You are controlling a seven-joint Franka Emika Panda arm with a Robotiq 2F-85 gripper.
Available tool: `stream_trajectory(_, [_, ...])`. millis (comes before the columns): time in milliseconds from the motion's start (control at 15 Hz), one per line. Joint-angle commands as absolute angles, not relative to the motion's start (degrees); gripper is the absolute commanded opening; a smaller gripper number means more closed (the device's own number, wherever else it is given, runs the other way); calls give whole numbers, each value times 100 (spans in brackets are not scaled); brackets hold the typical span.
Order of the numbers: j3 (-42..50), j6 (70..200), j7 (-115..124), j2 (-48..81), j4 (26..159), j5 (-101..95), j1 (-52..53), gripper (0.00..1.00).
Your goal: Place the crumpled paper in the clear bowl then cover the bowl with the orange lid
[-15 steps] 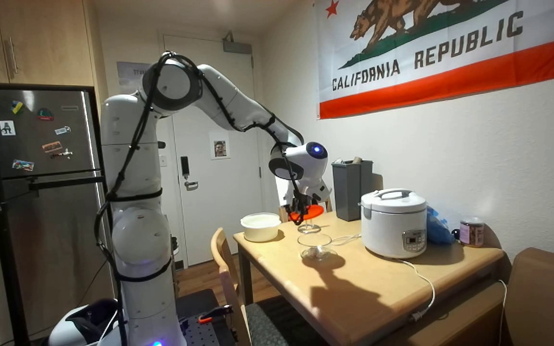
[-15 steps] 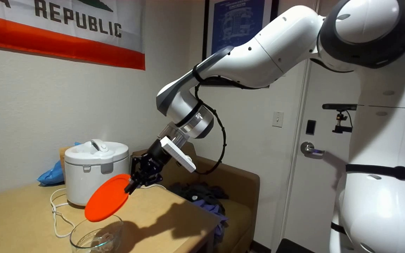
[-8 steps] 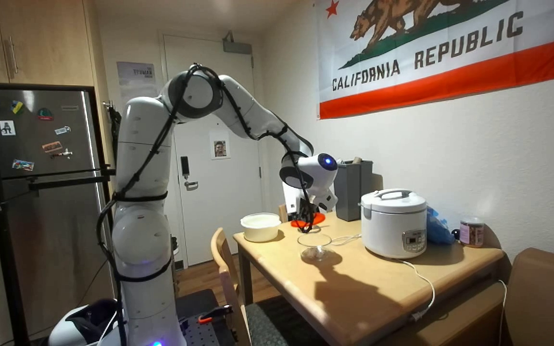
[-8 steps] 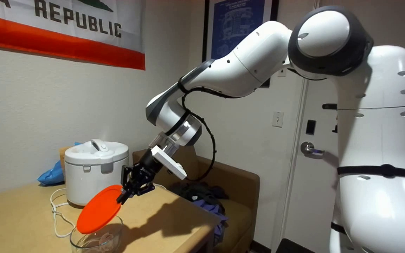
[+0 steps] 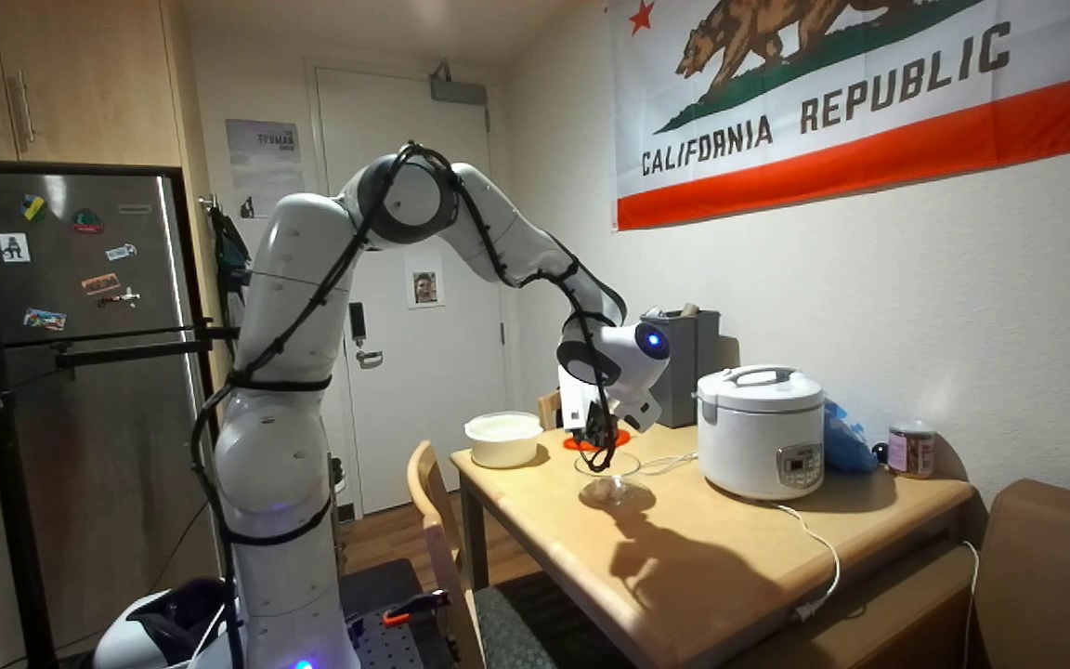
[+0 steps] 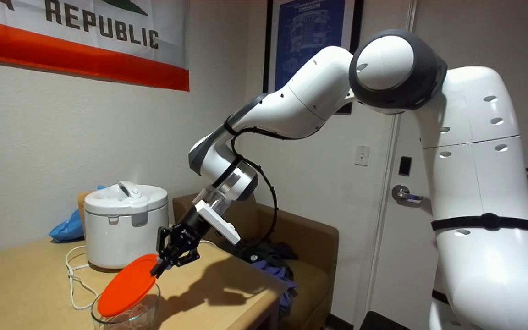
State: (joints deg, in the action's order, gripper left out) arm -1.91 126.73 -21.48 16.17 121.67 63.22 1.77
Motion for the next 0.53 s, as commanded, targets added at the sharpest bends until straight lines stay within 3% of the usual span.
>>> stream_trajectory(0, [-229, 12327, -2419, 1711, 12023, 6660, -36, 4])
stream_trajectory(467, [-208, 12072, -2504, 1885, 11871, 6857, -107, 4])
